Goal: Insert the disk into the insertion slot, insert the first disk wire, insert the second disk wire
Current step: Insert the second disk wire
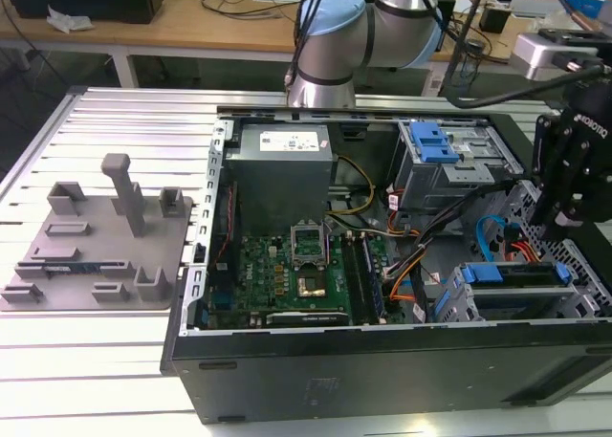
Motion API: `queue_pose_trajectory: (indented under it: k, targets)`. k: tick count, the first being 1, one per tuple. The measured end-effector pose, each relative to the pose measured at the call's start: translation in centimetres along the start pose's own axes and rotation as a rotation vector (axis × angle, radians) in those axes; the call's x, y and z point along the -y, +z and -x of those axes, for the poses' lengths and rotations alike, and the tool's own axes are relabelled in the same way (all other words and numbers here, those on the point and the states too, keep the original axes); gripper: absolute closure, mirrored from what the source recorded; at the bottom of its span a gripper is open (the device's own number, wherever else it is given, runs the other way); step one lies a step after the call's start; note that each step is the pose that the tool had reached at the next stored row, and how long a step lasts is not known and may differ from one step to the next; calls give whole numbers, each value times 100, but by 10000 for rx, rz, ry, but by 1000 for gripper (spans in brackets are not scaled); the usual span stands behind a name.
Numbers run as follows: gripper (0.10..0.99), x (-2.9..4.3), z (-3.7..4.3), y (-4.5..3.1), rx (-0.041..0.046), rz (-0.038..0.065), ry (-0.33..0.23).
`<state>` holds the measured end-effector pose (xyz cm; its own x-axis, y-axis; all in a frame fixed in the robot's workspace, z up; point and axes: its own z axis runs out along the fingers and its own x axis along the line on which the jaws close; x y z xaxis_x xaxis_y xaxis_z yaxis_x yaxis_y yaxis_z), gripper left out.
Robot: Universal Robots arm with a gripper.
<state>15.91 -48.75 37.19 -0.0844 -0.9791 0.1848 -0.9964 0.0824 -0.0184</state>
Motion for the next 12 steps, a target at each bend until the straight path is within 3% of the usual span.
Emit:
queue_pose_trajectory:
  k: [2,6,12]
  targets:
    - [784,-57,36,-7,-31,-2,0]
    - [784,-237,60,-12,-63,-10,0]
    - [784,-258,70,37,-73,-12,3]
